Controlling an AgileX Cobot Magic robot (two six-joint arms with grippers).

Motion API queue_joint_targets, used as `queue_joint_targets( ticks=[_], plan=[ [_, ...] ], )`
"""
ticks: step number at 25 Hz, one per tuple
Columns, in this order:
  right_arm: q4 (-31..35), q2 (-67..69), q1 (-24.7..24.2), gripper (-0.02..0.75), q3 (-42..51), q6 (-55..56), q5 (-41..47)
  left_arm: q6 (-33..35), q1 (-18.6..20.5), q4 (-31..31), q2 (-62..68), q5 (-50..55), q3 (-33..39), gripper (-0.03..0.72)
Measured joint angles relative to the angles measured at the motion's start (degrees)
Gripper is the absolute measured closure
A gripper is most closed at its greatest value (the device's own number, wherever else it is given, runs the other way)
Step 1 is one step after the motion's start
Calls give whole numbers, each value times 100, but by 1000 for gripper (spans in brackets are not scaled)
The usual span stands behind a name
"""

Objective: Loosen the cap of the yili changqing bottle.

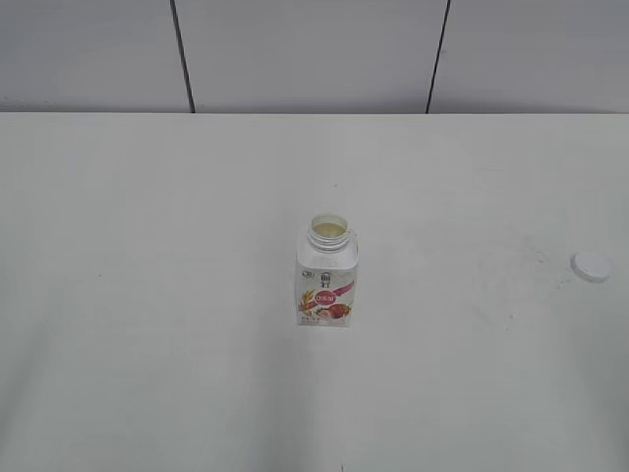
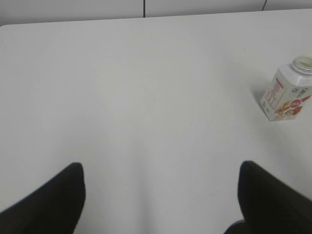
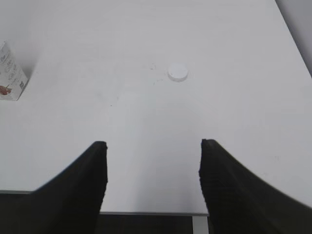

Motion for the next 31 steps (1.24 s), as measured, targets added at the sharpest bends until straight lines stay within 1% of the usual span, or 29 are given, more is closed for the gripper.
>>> queue_joint_targets(
  ticks=[4,11,15,17,21,23,31],
  plan=[
    [-139,0,0,258,36,52,-84,10,0,0,0,-67,43,105],
    [-163,0,0,258,36,65,-115,10,7,-4,0,-71,43,105],
    [-203,0,62,258,36,65,-120,10,200,-58,0,-78,43,105],
    [-220,0,141,258,36,65,-120,10,280,-58,0,-78,43,105],
    [-225,0,523,258,36,65,-125,10,394,-89,0,-82,43,105],
    [-225,0,616,258,36,65,-127,10,419,-89,0,-82,43,105],
    [-225,0,628,258,36,65,-137,10,468,-89,0,-82,43,105]
  ],
)
